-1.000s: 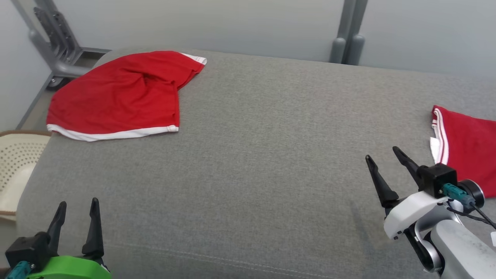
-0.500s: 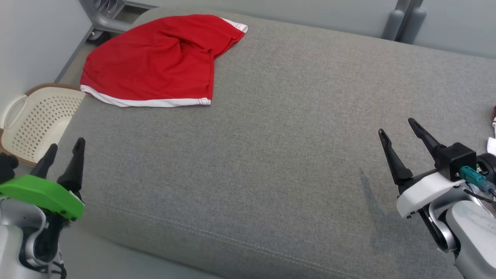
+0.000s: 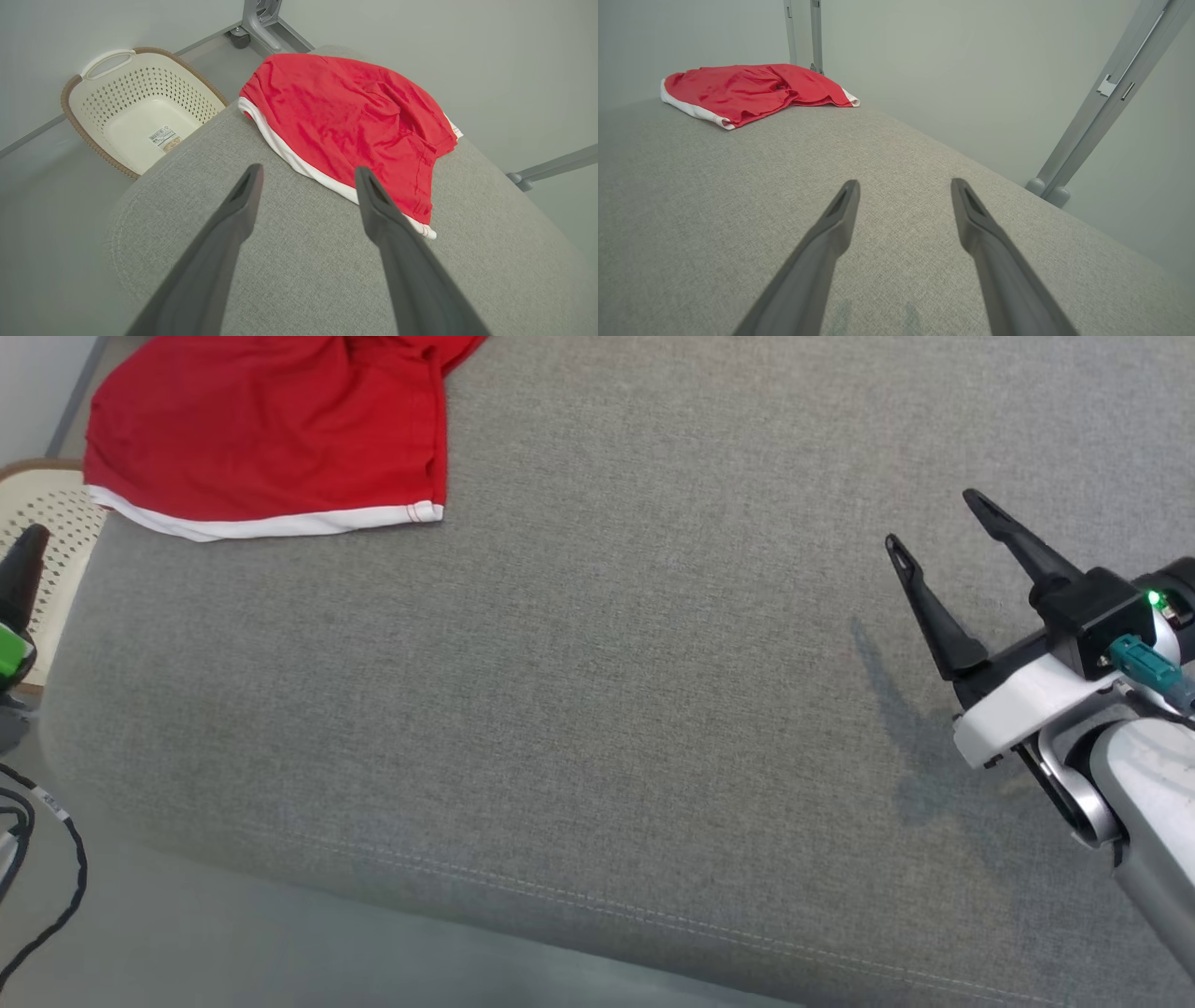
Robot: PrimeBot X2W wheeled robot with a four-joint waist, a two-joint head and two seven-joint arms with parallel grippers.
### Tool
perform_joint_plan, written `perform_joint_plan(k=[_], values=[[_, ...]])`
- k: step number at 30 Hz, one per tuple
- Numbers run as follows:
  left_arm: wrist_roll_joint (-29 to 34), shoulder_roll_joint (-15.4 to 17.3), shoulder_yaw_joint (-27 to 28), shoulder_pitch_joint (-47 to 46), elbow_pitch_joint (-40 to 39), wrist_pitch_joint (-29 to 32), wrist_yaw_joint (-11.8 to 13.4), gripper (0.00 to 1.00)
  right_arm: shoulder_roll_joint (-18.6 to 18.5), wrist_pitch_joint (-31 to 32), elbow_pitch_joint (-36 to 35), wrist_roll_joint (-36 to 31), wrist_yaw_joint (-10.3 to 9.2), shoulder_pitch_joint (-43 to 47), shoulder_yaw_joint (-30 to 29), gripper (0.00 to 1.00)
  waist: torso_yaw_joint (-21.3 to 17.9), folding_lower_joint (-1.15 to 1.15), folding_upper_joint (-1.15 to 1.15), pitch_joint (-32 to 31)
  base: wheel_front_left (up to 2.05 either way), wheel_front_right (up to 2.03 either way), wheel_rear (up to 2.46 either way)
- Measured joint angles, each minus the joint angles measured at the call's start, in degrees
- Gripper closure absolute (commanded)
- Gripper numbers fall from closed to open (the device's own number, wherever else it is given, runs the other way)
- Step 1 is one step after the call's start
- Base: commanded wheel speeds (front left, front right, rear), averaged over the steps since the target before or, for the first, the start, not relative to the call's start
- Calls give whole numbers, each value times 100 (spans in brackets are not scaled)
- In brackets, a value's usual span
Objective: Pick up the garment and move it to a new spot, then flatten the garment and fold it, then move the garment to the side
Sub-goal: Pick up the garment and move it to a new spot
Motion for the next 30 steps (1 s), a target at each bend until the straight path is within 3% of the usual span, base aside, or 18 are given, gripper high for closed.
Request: perform_joint_plan(k=[12, 30], values=[[-186, 318, 356, -937, 483, 370, 78, 0, -221, 399, -726, -220, 30, -654, -179, 0, -487, 0, 0, 953, 0, 0, 0], [-553, -34, 163, -1975, 888, 1063, 121, 0, -697, 903, -1683, -566, -34, -1430, -708, 0, -794, 1, 0, 2407, 0, 0, 0]])
